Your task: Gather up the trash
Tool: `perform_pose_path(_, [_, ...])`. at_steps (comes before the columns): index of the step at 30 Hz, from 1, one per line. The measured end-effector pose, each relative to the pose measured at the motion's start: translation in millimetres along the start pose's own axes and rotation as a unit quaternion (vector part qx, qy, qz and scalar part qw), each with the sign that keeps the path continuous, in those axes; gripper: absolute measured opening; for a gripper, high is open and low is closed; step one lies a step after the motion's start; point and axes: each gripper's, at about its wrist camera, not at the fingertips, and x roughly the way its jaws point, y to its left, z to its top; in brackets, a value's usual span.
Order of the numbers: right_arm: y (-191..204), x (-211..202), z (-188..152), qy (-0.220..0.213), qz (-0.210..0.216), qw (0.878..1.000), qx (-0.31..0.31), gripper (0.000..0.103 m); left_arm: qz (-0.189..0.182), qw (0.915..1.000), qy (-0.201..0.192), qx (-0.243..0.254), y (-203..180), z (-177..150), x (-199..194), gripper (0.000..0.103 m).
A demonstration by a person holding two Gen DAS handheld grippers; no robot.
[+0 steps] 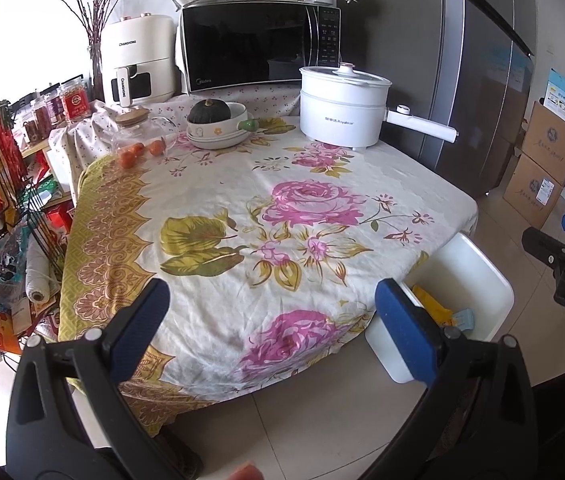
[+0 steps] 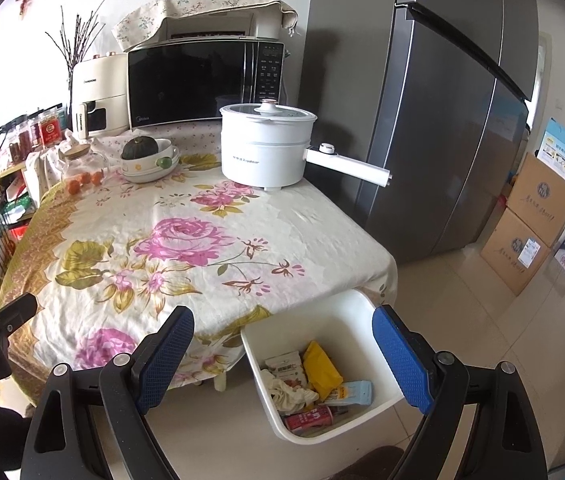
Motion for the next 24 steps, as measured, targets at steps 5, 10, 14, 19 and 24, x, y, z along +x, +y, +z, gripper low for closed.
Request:
perform_pose_path(5, [-1.0, 1.1, 0.2, 0.001, 0.001, 1.0, 0.001, 0.092, -0.001, 1.0, 0.001, -0.001, -0.6, 0.2, 0.0, 0.102])
perform_pose_path(10, [-0.9, 1.2, 0.0, 0.001, 0.001, 1.0, 0.0, 0.092, -0.001, 1.0, 0.002, -0.001, -0.9, -0.1, 0.1, 0.102])
perform_pose_path(14, [0.5, 1.9, -0.5, 0.003, 0.0, 1.0, -0.001, 0.092, -0.003, 1.0, 0.004, 0.001, -1.3, 0.4, 1.2, 0.102])
perform_pose_path(19, [0.5, 2.0, -0.4, 0.003, 0.0, 1.0, -0.001, 0.092, -0.006, 1.0, 0.005, 0.002, -1.8, 0.3, 1.6, 0.102])
perform_pose_path(24, [0.2, 2.0, -0.3, 0.003, 0.001, 1.0, -0.001, 0.092, -0.012, 0.9998, 0.012, 0.005, -2.7, 1.3, 3.5, 0.102])
